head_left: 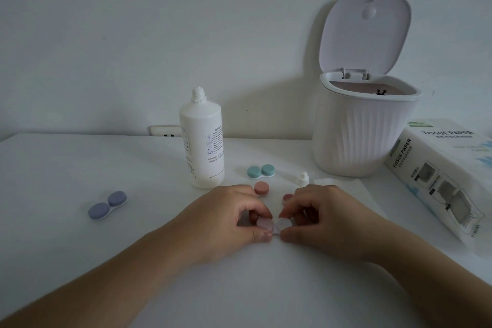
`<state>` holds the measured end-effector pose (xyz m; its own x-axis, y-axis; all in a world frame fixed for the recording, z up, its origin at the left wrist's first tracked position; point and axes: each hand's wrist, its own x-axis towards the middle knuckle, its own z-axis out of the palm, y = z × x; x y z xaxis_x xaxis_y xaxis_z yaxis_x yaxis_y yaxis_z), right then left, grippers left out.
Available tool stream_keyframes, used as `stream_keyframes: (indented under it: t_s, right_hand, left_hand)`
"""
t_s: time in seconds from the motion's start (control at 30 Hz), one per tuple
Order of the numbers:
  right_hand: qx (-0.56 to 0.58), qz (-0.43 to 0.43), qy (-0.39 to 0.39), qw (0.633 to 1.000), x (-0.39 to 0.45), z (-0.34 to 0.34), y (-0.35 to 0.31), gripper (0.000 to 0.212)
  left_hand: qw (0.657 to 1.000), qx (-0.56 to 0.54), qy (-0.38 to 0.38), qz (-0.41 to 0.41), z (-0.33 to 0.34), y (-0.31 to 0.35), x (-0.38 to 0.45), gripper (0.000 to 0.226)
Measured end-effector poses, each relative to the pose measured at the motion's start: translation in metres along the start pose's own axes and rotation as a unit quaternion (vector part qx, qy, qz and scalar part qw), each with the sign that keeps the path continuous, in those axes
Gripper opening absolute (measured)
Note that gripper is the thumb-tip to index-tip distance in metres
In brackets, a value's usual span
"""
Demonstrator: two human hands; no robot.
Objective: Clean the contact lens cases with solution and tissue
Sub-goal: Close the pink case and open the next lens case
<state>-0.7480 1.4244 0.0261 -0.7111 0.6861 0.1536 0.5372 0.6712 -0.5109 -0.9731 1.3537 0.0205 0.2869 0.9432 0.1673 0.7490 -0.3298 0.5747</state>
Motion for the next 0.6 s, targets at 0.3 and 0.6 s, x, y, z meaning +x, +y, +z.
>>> stream_keyframes:
  t_s: [0.3, 0.6]
  right_hand:
    - [0.026, 0.007, 0.0, 1.0, 0.0, -0.001, -0.002, 0.022]
    - [0.044, 0.01, -0.002, 0.999, -0.001, -0.002, -0.004, 0.018]
  left_hand:
    - [0.999, 0.005, 0.026, -0.03, 0.007, 0.002, -0.006, 0.037]
    - [0.998, 0.015, 0.043, -0.047, 0.011, 0.007, -0.009, 0.021]
